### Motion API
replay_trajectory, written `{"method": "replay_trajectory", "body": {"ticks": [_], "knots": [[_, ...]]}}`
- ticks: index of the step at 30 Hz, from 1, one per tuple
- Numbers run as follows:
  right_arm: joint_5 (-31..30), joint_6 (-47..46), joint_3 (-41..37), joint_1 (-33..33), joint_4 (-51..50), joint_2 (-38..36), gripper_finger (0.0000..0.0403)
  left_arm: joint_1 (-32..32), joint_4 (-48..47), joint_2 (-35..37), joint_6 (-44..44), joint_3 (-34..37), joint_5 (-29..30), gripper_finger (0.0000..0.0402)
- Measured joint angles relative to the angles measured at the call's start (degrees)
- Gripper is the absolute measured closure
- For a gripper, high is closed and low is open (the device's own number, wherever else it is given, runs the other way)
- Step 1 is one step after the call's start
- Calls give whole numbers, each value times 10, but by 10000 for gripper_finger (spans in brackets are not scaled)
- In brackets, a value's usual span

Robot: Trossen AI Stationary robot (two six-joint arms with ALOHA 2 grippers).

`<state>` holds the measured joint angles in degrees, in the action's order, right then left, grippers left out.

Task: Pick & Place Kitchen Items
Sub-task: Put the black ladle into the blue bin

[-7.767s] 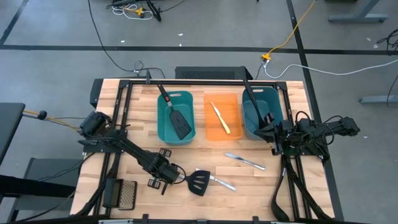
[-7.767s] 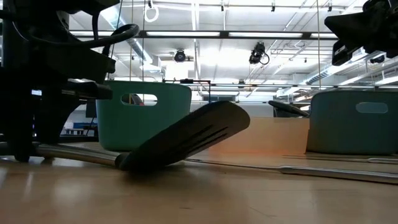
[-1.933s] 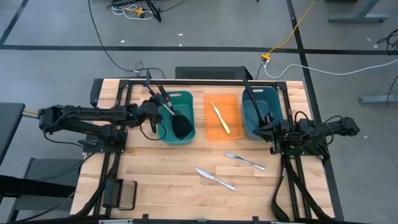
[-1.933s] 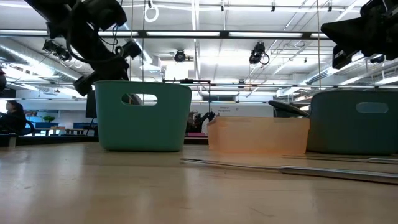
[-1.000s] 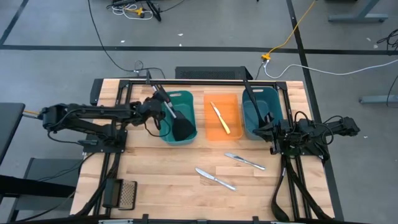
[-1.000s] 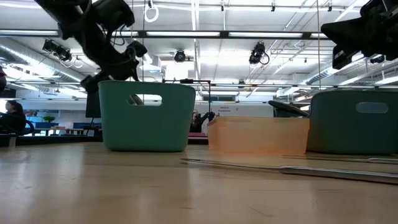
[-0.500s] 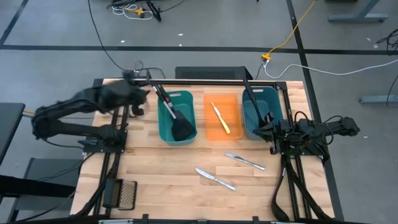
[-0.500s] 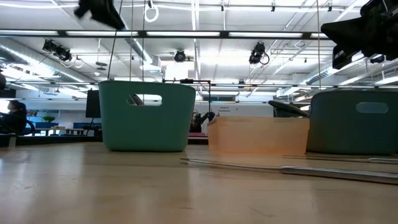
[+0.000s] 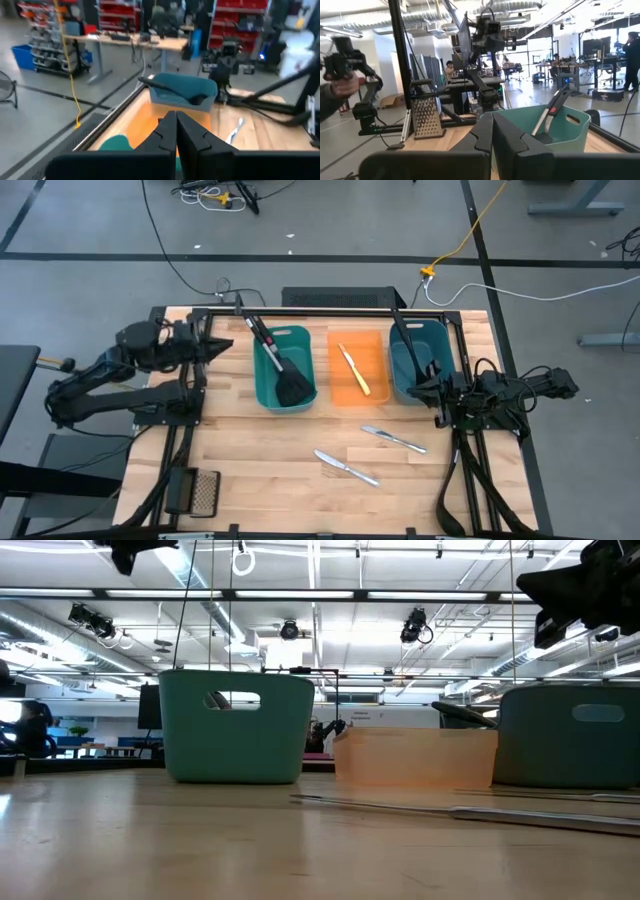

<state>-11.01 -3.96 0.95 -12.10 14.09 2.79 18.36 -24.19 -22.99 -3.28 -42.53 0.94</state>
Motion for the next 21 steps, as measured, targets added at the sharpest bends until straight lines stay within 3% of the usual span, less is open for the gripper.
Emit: {"method": "replay_trajectory", "body": {"ticks": [6, 10, 21], "knots": [[0, -12, 0, 0, -2, 0, 389, -7, 94, 91, -34, 108, -45, 398], [0, -7, 0, 0, -2, 0, 389, -20, 145, 128, -40, 166, -40, 399], [-15, -10, 0, 0, -5, 0, 389, -26, 253, 133, -27, 256, -51, 400]]}}
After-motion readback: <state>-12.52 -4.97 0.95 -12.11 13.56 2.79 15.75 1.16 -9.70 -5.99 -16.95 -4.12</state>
